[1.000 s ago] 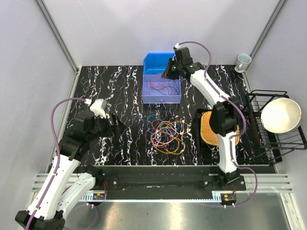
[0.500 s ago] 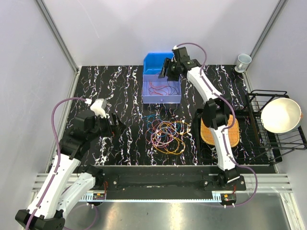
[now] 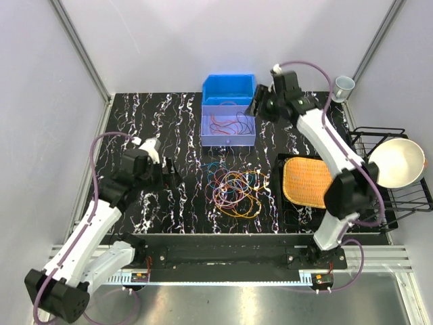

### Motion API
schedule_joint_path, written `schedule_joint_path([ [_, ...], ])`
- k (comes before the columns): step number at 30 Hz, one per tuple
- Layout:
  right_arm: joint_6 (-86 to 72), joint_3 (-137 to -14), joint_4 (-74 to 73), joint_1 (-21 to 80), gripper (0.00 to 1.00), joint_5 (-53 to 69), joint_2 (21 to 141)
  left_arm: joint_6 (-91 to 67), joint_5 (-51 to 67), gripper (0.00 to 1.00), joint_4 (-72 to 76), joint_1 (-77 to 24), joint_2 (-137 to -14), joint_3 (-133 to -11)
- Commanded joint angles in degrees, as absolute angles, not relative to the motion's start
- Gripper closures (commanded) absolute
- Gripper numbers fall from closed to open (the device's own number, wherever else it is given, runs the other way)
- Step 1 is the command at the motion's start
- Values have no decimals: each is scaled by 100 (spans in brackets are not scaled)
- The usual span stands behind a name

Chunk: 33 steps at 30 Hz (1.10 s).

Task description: Untangle the cables

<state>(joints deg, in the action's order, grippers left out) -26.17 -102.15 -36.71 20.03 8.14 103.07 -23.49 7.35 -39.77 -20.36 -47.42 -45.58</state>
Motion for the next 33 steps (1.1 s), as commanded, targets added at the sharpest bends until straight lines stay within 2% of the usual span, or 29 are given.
schedule_joint_path([
  [1,-3084,-8660,-2726,2021,34,914,9302,-2837,265,13,-3341,-2573,-5106,-4588],
  [6,-3287,-7395,-2418,2021,34,1020,8571,-3243,44,19,-2743,-3163,-5958,-4676],
  [12,-3340,-6663,-2224,2013,34,1090,8157,-3603,9,24,-1935,-3436,-6942,-4702],
  [17,-3305,-6504,-2180,2021,34,1248,8051,-3928,96,34,-1311,-3445,-7715,-4667],
  [33,-3243,-6065,-2004,2021,35,1406,7901,-4570,-307,48,-1028,-3885,-8877,-5080],
])
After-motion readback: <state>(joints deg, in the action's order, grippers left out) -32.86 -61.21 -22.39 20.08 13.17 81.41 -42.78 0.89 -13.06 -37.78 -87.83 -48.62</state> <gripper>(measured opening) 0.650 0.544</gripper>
